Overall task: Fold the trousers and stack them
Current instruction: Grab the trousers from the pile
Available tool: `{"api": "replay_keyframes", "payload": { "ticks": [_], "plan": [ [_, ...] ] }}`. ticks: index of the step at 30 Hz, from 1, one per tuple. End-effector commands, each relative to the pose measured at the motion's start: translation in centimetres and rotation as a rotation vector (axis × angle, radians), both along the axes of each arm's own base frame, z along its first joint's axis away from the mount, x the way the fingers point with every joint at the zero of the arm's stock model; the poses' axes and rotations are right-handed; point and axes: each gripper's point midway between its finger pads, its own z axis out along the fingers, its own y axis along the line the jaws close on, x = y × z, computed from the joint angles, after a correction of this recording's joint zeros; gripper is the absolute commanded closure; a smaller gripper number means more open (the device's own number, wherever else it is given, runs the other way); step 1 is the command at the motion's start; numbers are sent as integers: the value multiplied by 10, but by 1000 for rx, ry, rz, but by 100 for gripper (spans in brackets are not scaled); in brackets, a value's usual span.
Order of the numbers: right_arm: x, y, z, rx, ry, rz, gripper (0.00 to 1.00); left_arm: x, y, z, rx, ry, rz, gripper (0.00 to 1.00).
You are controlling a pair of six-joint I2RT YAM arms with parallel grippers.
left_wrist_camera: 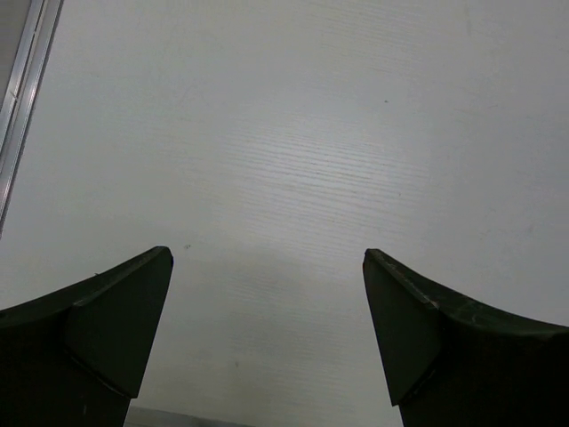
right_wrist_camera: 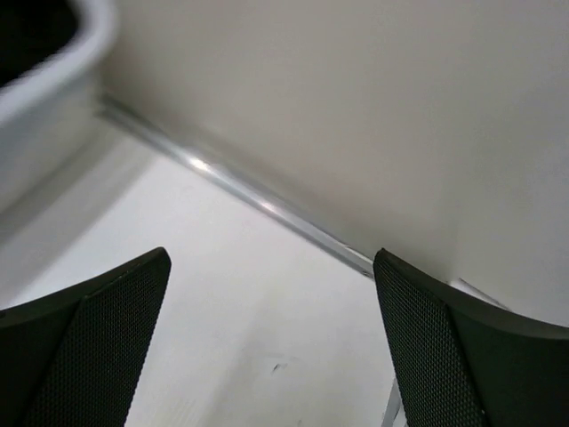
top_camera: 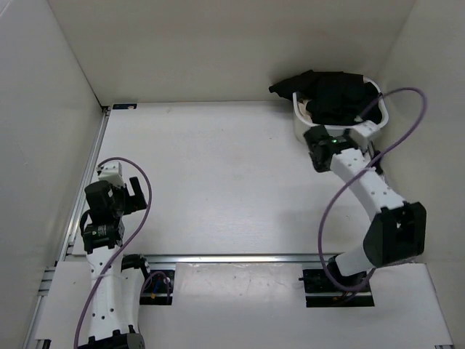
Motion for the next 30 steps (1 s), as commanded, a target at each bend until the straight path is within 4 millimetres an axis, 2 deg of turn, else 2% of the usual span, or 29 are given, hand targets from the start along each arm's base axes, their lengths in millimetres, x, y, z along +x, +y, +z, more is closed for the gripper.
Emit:
{"api": "replay_keyframes", "payload": {
  "ticks": [1,2,3,4,5,6,7,8,9,10,11,12,13,14,15,16,17,19,20,21,22,23,24,26,27,29,30],
  "plan": [
    [44,45,46,-77,257,328,1,8,-7,18,-9,-31,-40,0],
    [72,65,50,60,253,510,1,9,-11,23,-12,-43,-61,0],
    [89,82,47,162,255,647,1,9,-13,22,-22,-28,-70,0],
    [101,84,50,249,194,683,1,10,-15,18,-27,-8,-79,0],
    [120,90,66,285,104,713,1,9,-18,23,-36,-1,-91,0],
    [131,93,71,315,63,738,1,11,-20,25,-37,-1,-100,0],
    [142,86,76,333,29,740,1,11,-21,23,-47,22,-107,0],
    [156,88,79,351,15,779,1,13,-21,25,-48,23,-107,0],
    [182,85,87,370,-8,804,1,14,-21,22,-53,46,-107,0],
    [198,93,87,410,-11,859,1,16,-20,24,-54,46,-107,0],
    [225,91,54,435,62,832,1,17,-23,22,-64,54,-118,0],
    [234,87,44,449,119,823,1,17,-23,20,-66,63,-118,0],
    [256,79,85,417,26,839,1,19,-25,22,-74,63,-129,0],
    [271,77,78,423,39,846,1,21,-24,16,-81,90,-128,0],
    [292,75,45,447,84,836,1,23,-26,17,-88,91,-137,0],
    [306,72,39,462,39,848,1,25,-25,19,-89,93,-137,0],
    [314,76,28,479,31,863,1,26,-27,14,-100,112,-144,0],
    [328,76,-1,513,10,862,1,30,-24,17,-101,112,-135,0],
    [332,71,-26,537,37,837,1,30,-24,17,-101,112,-135,0],
    [336,71,-36,556,34,824,1,30,-22,14,-106,126,-126,0],
    [340,68,-35,542,32,806,1,31,-19,10,-103,141,-117,0],
    [343,61,-58,560,59,773,1,31,-19,10,-103,141,-117,0],
    [345,59,-63,555,62,763,2,33,-17,12,-104,140,-107,0],
    [343,59,-71,563,82,757,15,33,-14,9,-107,150,-98,0],
    [341,59,-69,569,75,752,45,34,-14,14,-105,140,-98,0],
    [338,59,-44,552,31,765,76,32,-12,12,-108,148,-89,0],
    [331,53,-43,533,39,732,100,32,-12,12,-108,148,-89,0]
  ]
}}
